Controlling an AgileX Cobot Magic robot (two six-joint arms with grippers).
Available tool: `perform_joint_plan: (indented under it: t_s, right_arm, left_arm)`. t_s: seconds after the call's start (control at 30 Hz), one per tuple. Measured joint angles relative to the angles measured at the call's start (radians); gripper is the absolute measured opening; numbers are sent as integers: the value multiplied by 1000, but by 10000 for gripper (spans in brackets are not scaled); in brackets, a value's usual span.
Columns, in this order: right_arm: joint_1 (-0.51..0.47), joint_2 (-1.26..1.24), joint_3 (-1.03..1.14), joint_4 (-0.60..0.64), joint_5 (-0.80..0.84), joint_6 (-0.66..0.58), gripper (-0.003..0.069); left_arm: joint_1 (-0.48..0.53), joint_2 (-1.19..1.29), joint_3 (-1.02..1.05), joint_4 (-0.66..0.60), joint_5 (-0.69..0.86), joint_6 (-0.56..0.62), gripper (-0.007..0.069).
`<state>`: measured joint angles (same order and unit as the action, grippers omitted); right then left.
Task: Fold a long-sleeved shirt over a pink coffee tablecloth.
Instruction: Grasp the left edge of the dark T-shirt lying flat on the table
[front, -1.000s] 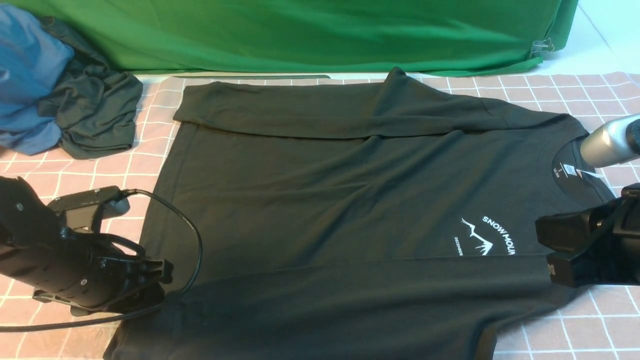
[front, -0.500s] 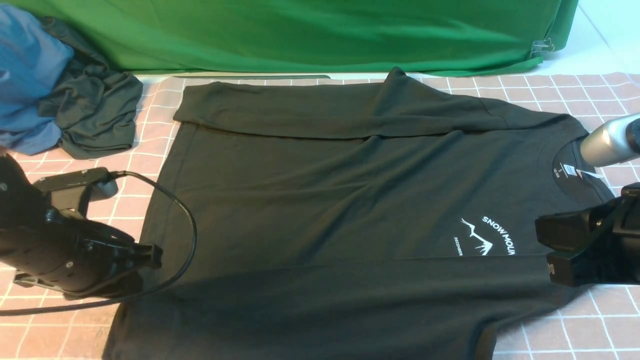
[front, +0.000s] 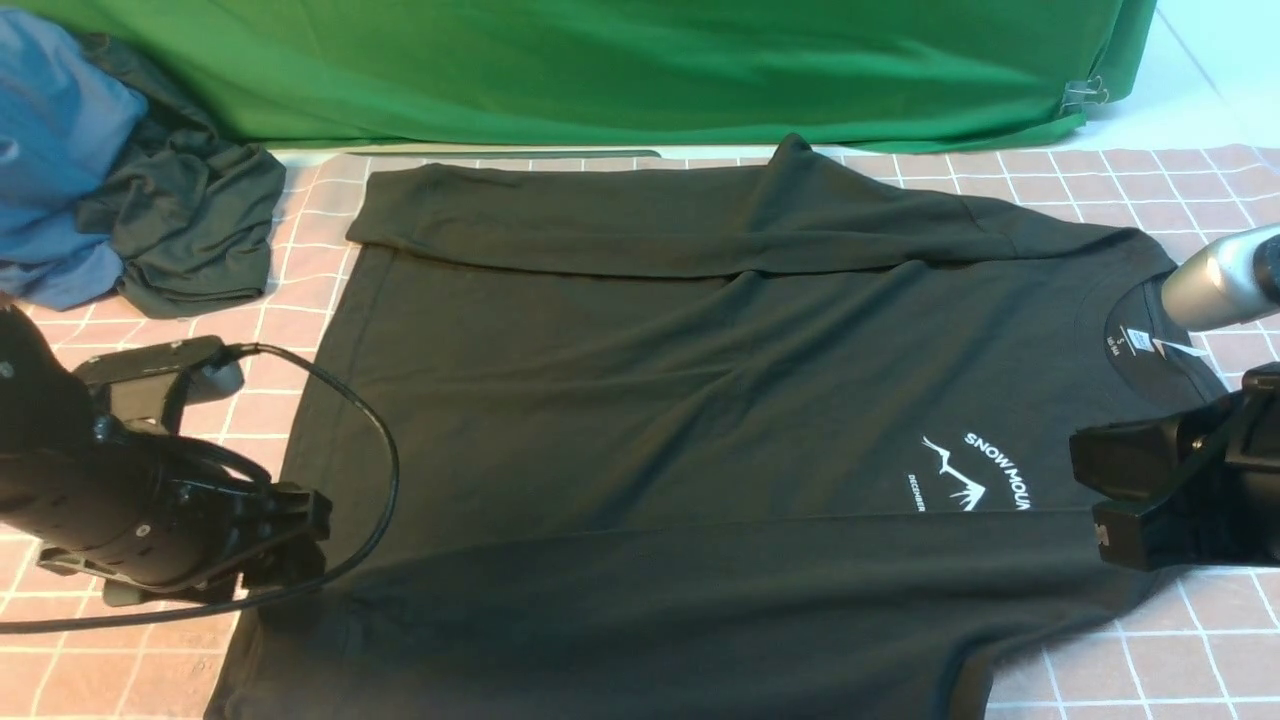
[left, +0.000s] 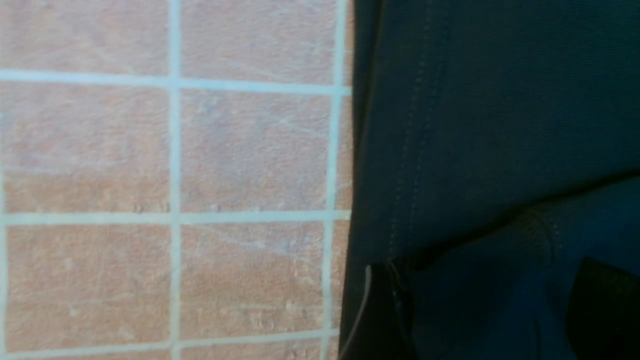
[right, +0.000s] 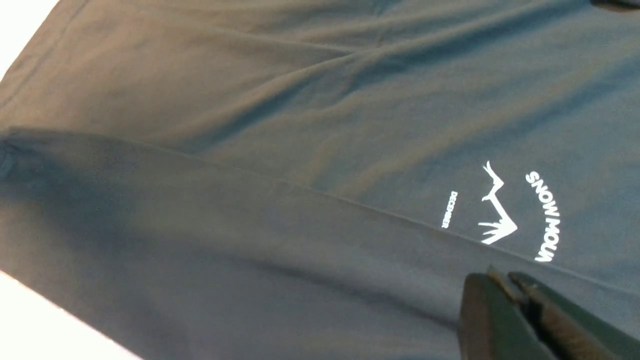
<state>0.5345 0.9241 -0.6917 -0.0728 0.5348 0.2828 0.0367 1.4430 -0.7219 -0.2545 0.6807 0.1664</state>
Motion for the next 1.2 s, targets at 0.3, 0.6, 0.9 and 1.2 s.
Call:
perform_joint_plan:
  t_s: [0.3, 0.6, 0.9, 1.2]
  right_arm:
    - [0, 0, 0, 0, -2, 0, 70]
    - [0, 0, 0, 0, -2, 0, 81]
    - [0, 0, 0, 0, -2, 0, 90]
    - [0, 0, 0, 0, -2, 0, 91]
  left_arm:
    - [0, 91, 0, -20, -21, 18, 444]
    - [0, 108, 0, -37, -27, 57, 295]
    - [0, 98, -1, -15, 21, 72, 47]
    - [-1, 19, -68, -11, 57, 63, 47]
